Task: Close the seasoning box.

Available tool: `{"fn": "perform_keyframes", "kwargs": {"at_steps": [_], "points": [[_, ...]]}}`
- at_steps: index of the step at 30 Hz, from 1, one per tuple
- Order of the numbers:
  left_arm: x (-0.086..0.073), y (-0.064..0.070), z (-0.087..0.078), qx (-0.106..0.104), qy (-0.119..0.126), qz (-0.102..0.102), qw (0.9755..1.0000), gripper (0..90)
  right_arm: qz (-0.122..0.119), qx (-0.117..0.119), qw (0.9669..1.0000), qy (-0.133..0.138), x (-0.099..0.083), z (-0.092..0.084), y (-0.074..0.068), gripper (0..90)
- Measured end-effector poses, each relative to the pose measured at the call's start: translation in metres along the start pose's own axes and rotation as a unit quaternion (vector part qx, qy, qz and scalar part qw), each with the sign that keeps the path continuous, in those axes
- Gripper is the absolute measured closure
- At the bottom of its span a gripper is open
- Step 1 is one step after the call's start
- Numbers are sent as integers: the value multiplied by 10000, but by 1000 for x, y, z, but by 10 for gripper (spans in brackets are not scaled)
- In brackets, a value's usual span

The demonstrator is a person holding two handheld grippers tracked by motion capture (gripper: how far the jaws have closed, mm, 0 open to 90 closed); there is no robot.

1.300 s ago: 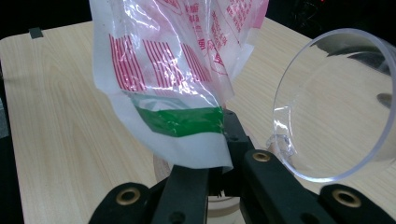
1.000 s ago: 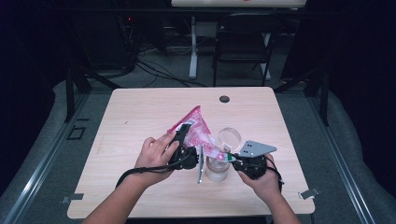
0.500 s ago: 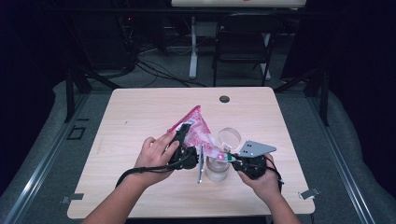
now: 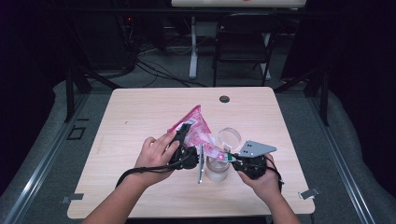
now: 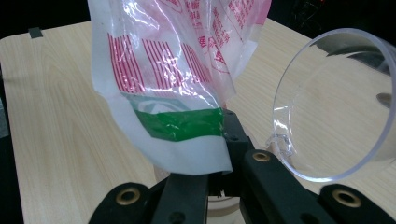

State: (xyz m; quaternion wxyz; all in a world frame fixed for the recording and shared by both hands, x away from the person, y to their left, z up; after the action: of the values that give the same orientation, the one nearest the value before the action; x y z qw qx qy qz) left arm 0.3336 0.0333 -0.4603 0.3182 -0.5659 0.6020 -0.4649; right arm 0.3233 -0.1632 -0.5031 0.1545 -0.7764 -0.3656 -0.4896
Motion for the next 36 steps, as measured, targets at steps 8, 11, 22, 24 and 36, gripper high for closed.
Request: {"fn": "perform_keyframes", "kwargs": {"at_steps": [8,11,22,24,36], "points": [[0,0,0,9,17,1,10000,612,-8,-9,10000,-7,0,0,0,900],[1,0,0,12,3,2,10000,612,-7,-10,10000,-15,0,0,0,900],[1,0,0,21,6,7,10000,612,-11,-17,10000,-22,0,0,0,900],[1,0,0,24,8,7,10000,612,-8,-8,10000,-19,0,0,0,900],[3,-1,-1,33,31,16,10000,613,6,-7,10000,-23,-1,0,1,900]]}}
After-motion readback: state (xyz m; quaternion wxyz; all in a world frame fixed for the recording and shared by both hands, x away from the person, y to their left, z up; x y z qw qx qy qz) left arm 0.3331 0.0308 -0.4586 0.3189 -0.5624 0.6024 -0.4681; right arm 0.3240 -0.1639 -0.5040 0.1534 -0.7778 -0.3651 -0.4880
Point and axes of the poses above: each handheld gripper's, and its own axes: z roughly forward along the jaws, x roughly out of its top, y roughly to its right, the point moved 4 cm from there along z, roughly forward along the jaws, and after that the axes turned 7 degrees about -x, right-handed, at the moved point
